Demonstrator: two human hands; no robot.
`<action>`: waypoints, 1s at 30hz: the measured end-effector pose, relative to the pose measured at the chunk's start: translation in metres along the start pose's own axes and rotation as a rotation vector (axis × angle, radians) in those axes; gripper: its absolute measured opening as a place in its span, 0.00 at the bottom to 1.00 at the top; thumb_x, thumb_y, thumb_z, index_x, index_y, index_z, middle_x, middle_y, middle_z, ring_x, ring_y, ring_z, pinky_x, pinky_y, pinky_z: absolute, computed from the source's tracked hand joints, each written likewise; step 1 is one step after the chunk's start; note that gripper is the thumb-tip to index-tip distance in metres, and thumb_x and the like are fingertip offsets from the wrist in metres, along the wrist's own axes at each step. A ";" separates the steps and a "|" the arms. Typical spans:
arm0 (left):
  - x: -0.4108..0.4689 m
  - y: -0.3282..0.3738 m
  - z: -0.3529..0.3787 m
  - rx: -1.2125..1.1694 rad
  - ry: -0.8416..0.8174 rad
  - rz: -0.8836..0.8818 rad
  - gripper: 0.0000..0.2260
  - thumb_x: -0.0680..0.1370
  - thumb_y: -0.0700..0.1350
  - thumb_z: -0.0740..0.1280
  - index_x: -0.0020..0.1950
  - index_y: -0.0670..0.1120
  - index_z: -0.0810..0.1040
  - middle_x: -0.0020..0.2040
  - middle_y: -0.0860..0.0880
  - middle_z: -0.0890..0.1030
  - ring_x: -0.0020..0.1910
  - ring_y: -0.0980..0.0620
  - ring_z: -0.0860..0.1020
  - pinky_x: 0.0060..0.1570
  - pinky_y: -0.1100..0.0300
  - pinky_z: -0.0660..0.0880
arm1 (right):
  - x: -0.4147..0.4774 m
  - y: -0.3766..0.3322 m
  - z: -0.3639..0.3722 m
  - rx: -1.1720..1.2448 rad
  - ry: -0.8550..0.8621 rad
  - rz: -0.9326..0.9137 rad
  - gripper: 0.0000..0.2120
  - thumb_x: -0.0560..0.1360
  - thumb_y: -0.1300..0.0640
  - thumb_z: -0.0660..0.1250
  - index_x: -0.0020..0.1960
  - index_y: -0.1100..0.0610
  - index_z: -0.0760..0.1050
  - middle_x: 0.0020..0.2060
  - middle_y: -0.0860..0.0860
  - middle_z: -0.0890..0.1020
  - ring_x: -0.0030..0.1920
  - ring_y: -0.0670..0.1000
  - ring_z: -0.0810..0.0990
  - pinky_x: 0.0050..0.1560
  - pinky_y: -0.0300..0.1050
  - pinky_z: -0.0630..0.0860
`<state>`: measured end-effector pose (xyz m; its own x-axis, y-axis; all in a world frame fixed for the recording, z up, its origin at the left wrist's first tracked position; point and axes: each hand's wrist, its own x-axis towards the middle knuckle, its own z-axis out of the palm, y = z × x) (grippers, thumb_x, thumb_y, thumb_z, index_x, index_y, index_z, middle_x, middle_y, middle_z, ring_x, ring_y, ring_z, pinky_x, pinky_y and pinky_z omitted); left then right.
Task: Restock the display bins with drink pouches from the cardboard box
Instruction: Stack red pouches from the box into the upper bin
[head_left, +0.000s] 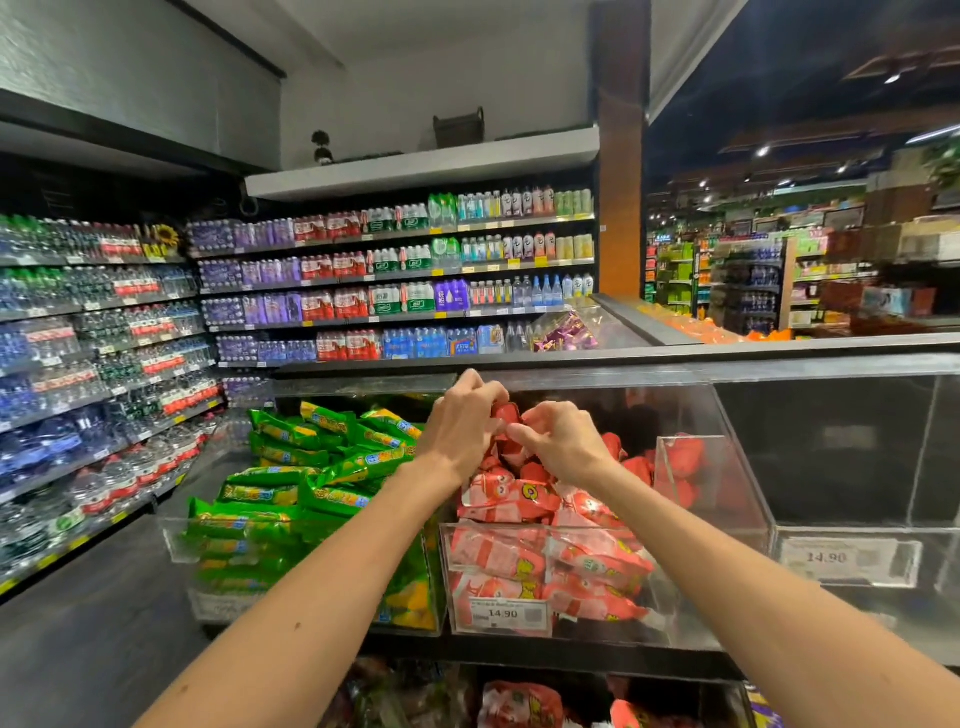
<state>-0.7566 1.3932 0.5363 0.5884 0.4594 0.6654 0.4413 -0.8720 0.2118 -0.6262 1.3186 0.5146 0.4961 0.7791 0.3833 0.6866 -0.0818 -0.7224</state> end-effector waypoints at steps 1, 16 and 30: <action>0.002 -0.002 0.004 0.045 0.005 0.022 0.06 0.77 0.40 0.71 0.53 0.43 0.79 0.48 0.46 0.78 0.47 0.46 0.79 0.49 0.50 0.78 | 0.003 0.000 0.003 -0.010 0.025 -0.002 0.19 0.76 0.46 0.71 0.59 0.58 0.79 0.47 0.53 0.86 0.44 0.48 0.83 0.48 0.44 0.79; 0.001 -0.005 -0.005 0.503 -0.360 0.123 0.10 0.79 0.33 0.65 0.58 0.40 0.78 0.55 0.42 0.76 0.58 0.43 0.77 0.54 0.52 0.74 | 0.008 -0.013 0.014 -0.237 -0.008 0.001 0.11 0.79 0.52 0.68 0.54 0.58 0.82 0.49 0.57 0.85 0.48 0.57 0.83 0.51 0.51 0.80; -0.110 0.089 -0.048 -0.220 0.028 0.040 0.07 0.76 0.43 0.72 0.53 0.50 0.85 0.50 0.54 0.84 0.49 0.55 0.81 0.52 0.62 0.74 | -0.191 0.017 -0.077 -0.019 0.146 -0.274 0.09 0.75 0.50 0.70 0.53 0.51 0.80 0.46 0.46 0.84 0.47 0.48 0.82 0.48 0.48 0.78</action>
<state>-0.8144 1.2566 0.5164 0.5821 0.4211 0.6956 0.2574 -0.9069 0.3336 -0.6685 1.1208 0.4736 0.3614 0.6764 0.6418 0.8143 0.1064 -0.5707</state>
